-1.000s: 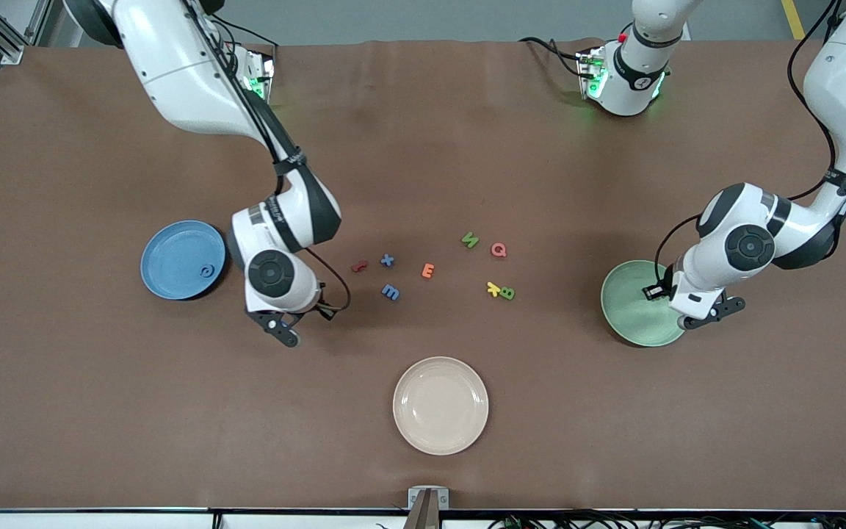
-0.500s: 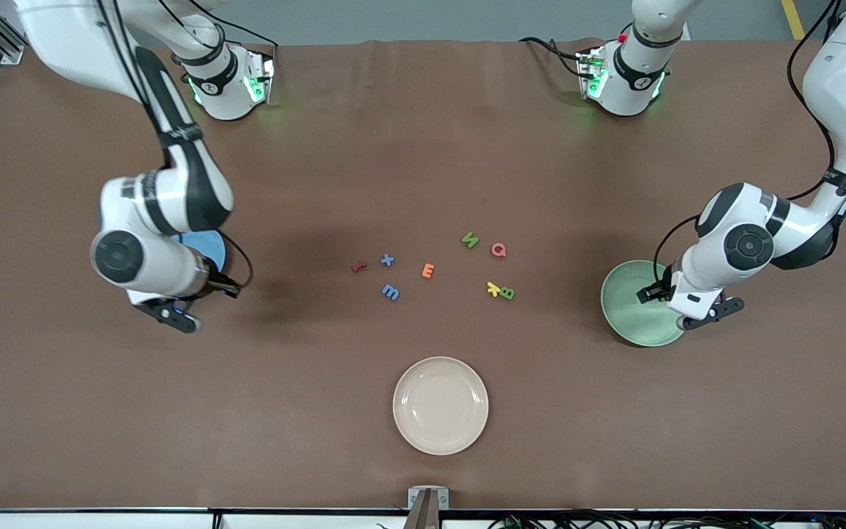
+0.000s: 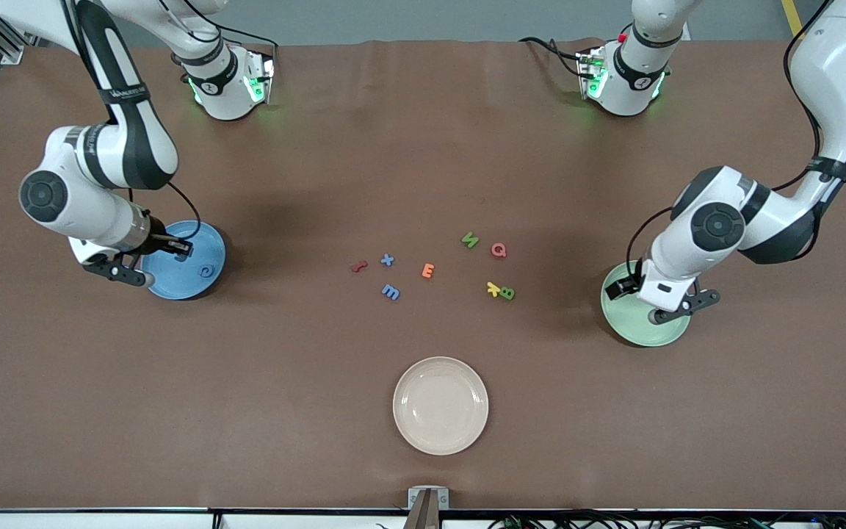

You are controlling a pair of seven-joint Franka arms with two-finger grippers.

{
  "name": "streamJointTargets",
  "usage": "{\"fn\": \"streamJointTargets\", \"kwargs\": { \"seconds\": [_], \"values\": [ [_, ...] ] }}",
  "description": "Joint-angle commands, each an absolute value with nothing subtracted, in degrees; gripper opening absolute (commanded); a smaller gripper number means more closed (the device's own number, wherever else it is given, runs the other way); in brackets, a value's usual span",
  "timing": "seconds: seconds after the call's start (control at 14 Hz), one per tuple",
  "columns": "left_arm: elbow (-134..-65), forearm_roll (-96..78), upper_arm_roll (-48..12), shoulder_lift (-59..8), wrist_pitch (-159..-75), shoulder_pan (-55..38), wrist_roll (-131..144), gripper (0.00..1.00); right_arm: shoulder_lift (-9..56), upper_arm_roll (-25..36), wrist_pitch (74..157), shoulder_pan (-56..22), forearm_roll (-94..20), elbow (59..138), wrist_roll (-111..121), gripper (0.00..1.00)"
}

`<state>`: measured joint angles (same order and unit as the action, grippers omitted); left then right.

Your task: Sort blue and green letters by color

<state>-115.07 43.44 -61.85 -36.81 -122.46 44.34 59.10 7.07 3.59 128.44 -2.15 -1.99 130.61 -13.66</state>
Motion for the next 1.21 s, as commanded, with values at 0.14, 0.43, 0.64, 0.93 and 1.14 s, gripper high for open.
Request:
{"fn": "streamJointTargets", "kwargs": {
  "seconds": [0.14, 0.43, 0.64, 0.93, 1.14],
  "values": [
    [-114.96, 43.59, -64.95, -35.77, -120.59, 40.63, 63.17, 0.98, 4.04, 2.46, 128.94, 0.62, -1.49, 133.51, -11.60, 0.94],
    [-114.70, 44.38, -64.51, -36.47, -120.67, 31.83, 74.07, 0.95, 2.99, 2.20, 127.62, 0.18, -1.49, 133.33, -11.78, 1.00],
    [-115.13, 44.47, -64.51, -37.88, -121.29, 27.71, 80.40, 0.95, 2.64, 1.67, 127.44, -2.18, -2.19, 132.98, -14.23, 1.00],
    [-115.22, 44.56, -62.76, -38.49, -124.00, 21.46, 88.49, 0.95, 2.99, 1.67, 127.88, -11.48, -2.37, 131.49, -29.39, 1.00],
    [-115.05, 44.73, -58.37, -38.67, -126.56, 14.53, 92.80, 0.95, 4.73, 1.76, 128.23, -21.32, -2.29, 128.16, -38.57, 1.00]
  ]
}}
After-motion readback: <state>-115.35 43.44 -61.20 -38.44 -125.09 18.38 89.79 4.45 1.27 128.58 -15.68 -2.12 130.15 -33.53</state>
